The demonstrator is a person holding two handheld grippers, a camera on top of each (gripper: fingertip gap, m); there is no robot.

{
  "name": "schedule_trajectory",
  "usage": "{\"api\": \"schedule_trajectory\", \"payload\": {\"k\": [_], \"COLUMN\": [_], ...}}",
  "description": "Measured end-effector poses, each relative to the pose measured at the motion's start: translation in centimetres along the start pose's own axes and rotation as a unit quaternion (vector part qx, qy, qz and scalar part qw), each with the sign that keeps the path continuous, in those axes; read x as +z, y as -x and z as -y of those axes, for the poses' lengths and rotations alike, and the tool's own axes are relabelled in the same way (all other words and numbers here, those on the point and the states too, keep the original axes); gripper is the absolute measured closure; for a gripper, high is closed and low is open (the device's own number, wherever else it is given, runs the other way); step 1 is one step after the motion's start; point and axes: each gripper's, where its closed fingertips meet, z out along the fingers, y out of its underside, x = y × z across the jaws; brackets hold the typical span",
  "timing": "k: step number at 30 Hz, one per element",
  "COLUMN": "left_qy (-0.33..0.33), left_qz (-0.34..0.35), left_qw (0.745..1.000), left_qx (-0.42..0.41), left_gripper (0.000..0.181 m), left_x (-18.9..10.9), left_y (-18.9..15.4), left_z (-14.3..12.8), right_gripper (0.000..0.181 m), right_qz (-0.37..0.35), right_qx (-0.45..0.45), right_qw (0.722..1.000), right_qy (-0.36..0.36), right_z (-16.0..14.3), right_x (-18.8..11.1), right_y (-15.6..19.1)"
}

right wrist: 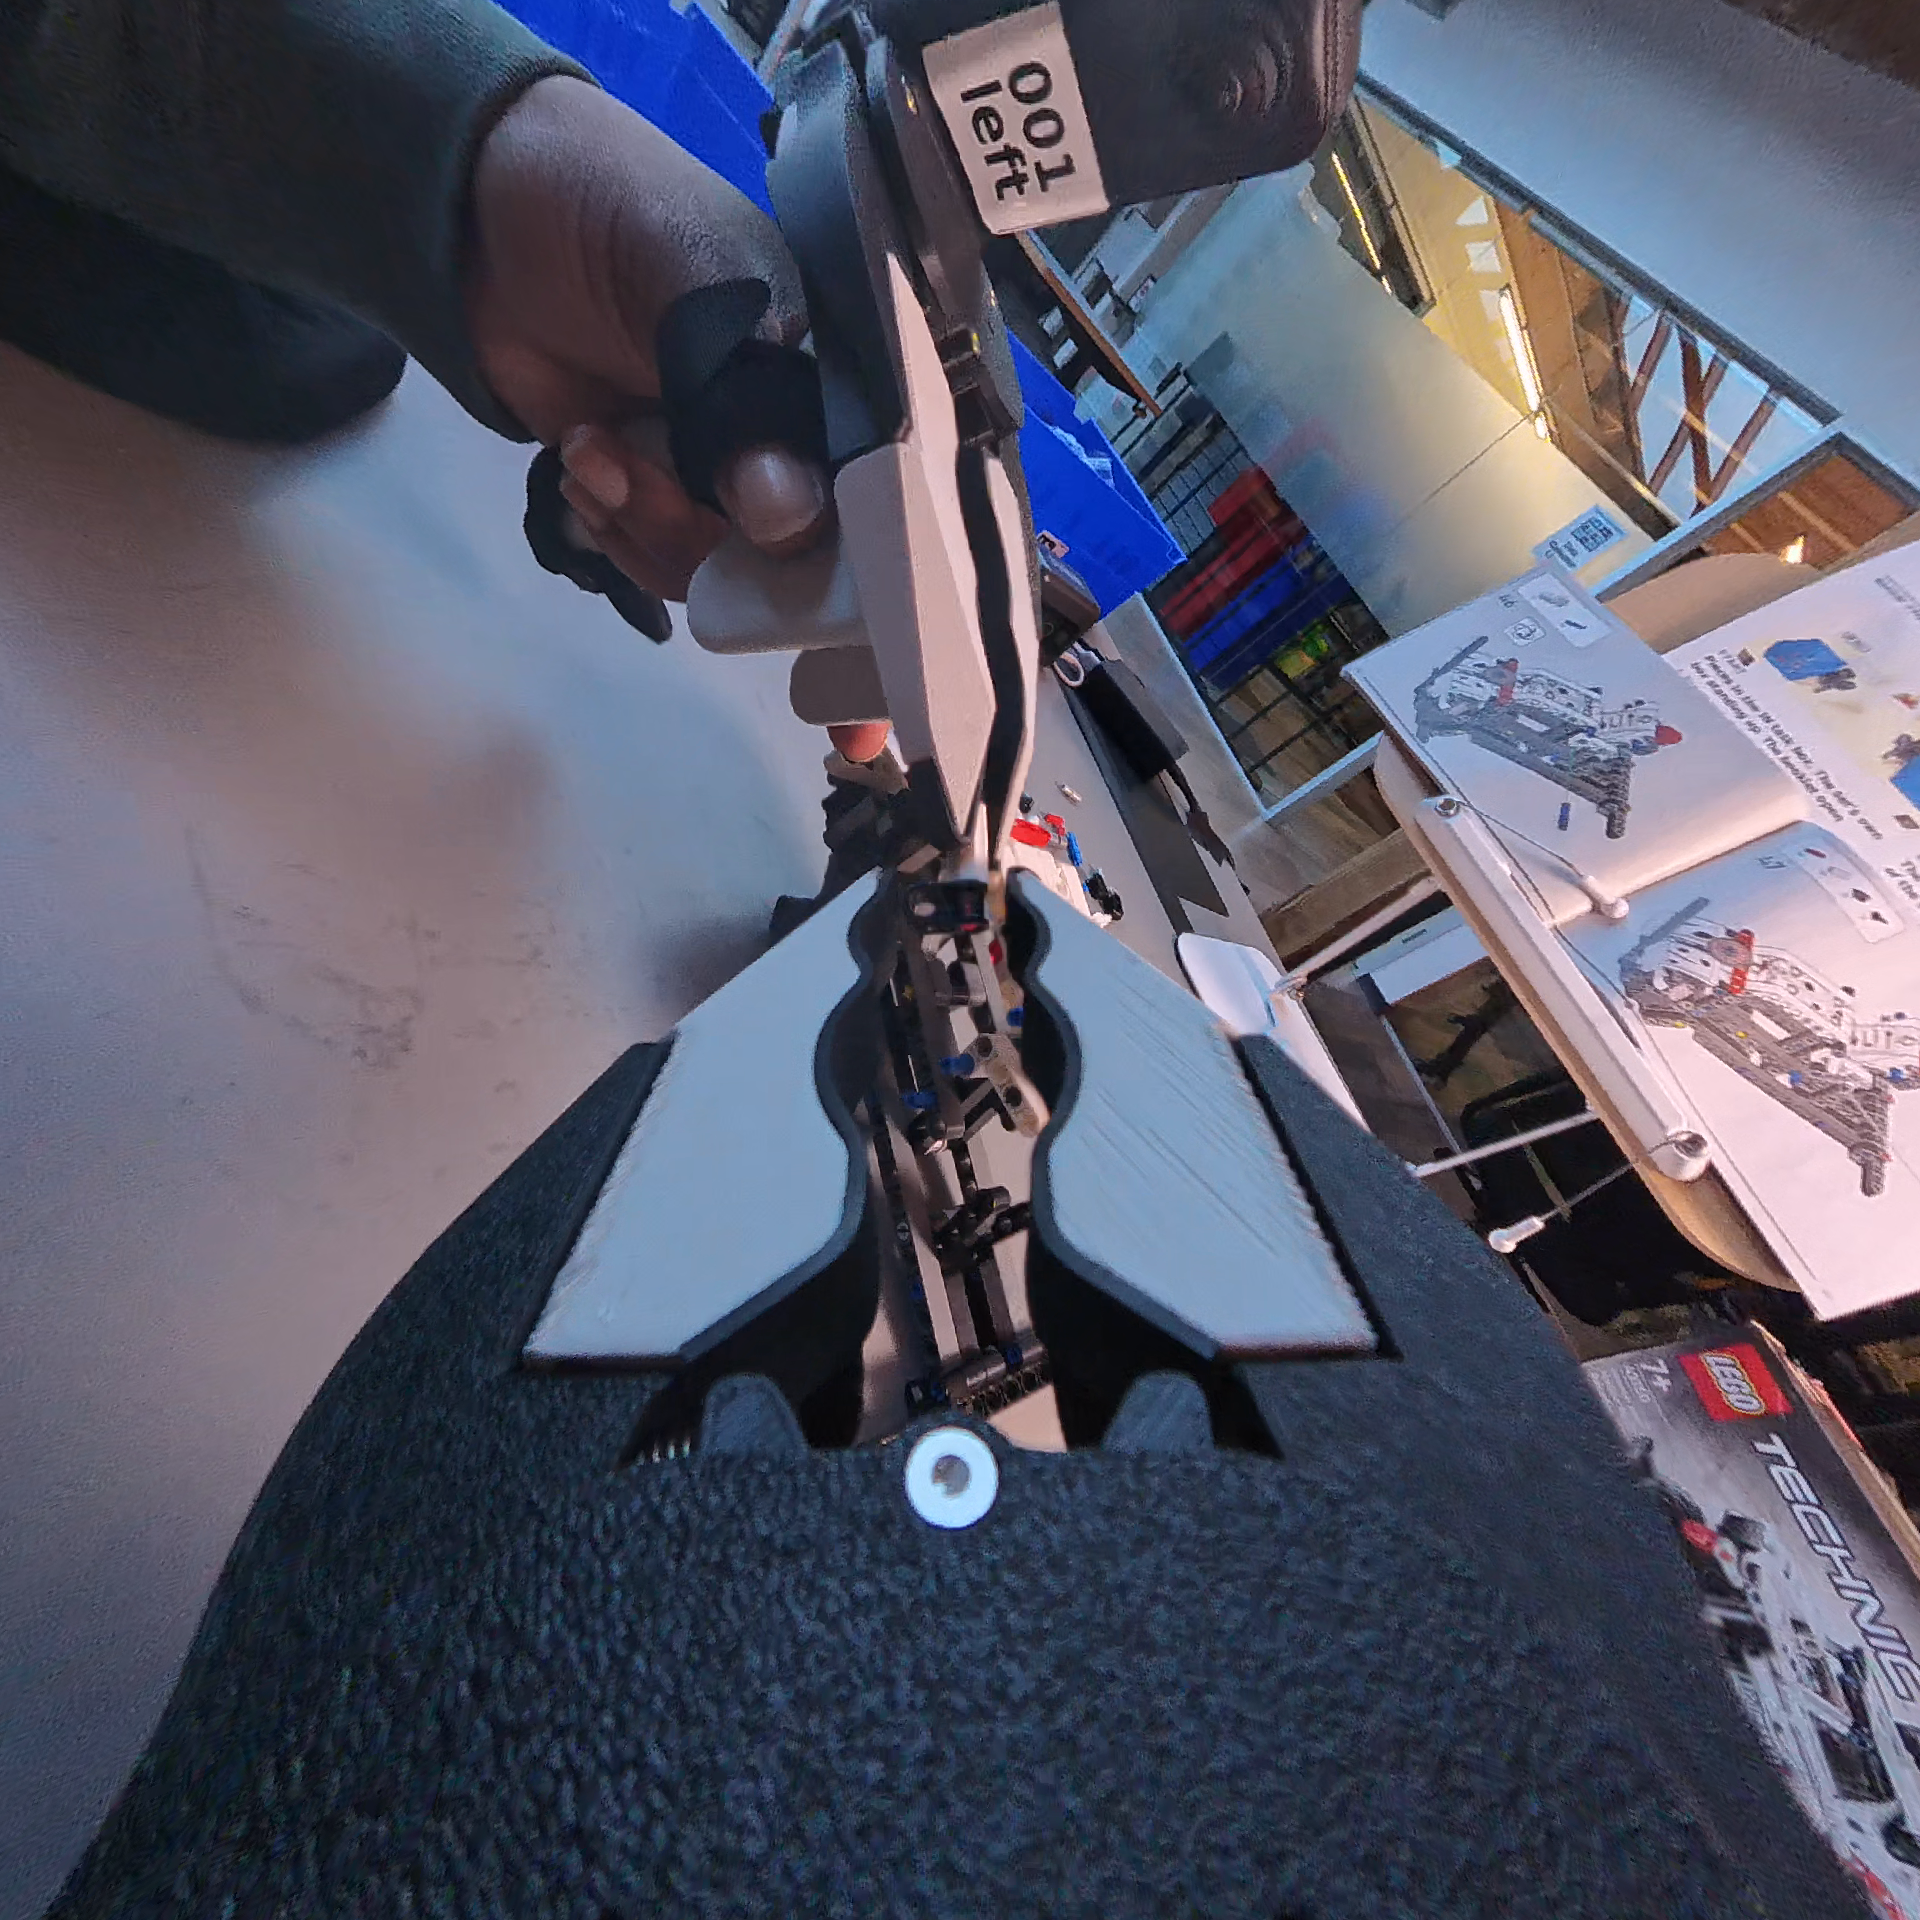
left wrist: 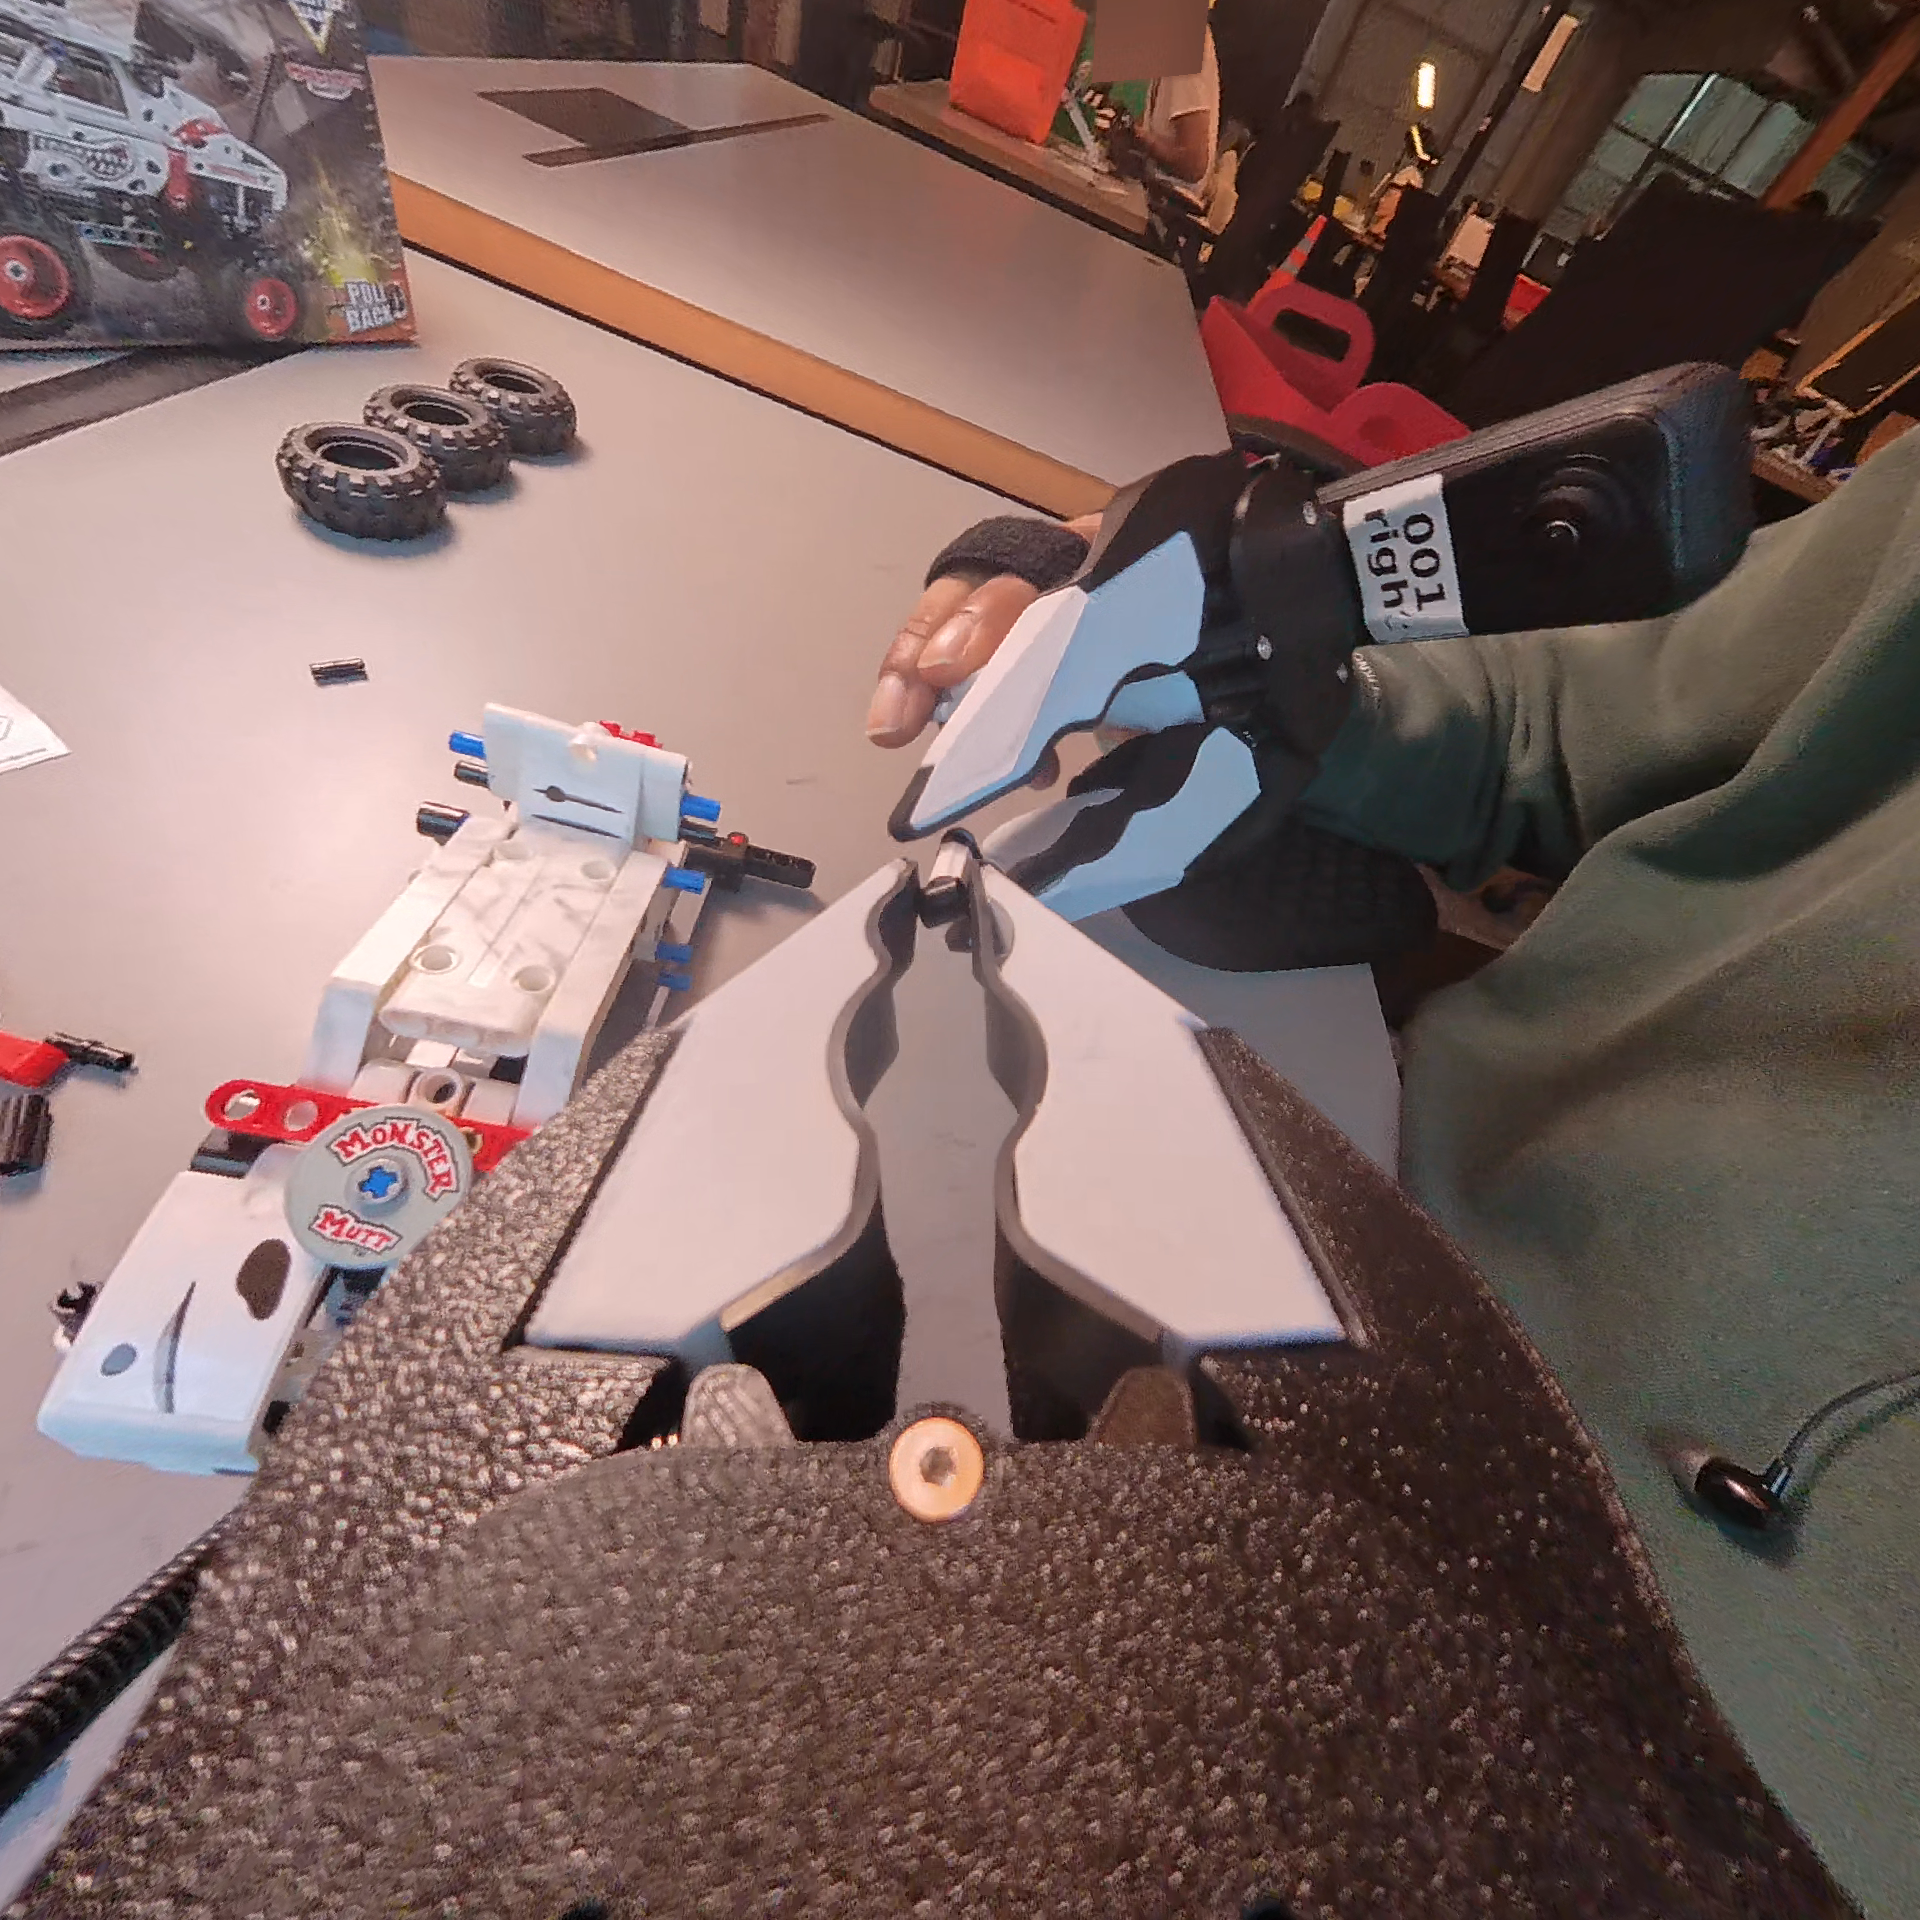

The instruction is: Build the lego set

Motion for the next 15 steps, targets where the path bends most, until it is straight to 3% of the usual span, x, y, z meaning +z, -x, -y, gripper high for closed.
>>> {"api": "schedule_trajectory", "payload": {"k": [7,8,11,13,15], "left_qy": [0.004,0.005,0.035,0.090,0.167], "left_qz": [0.016,0.032,0.151,0.233,0.266], "left_qw": [1.000,0.999,0.983,0.953,0.928], "left_qx": [-0.015,-0.002,0.103,0.173,0.201], "left_gripper": [0.171,0.164,0.151,0.142,0.124], "left_x": [0.0,-0.3,-2.7,-4.7,-5.6], "left_y": [0.5,0.8,3.7,6.0,7.7], "left_z": [-0.2,0.0,0.6,0.6,-0.3], "right_gripper": [0.166,0.167,0.167,0.166,0.166], "right_qz": [-0.015,-0.013,-0.006,-0.008,-0.017], "right_qx": [-0.018,-0.012,0.010,0.020,0.032], "right_qw": [0.999,0.999,0.998,0.998,0.997], "right_qy": [0.041,0.045,0.058,0.063,0.065], "right_z": [-0.7,-0.9,-2.3,-3.2,-3.7], "right_x": [0.6,0.5,-0.3,-0.9,-1.3], "right_y": [0.0,-0.2,-1.2,-2.0,-2.6]}}
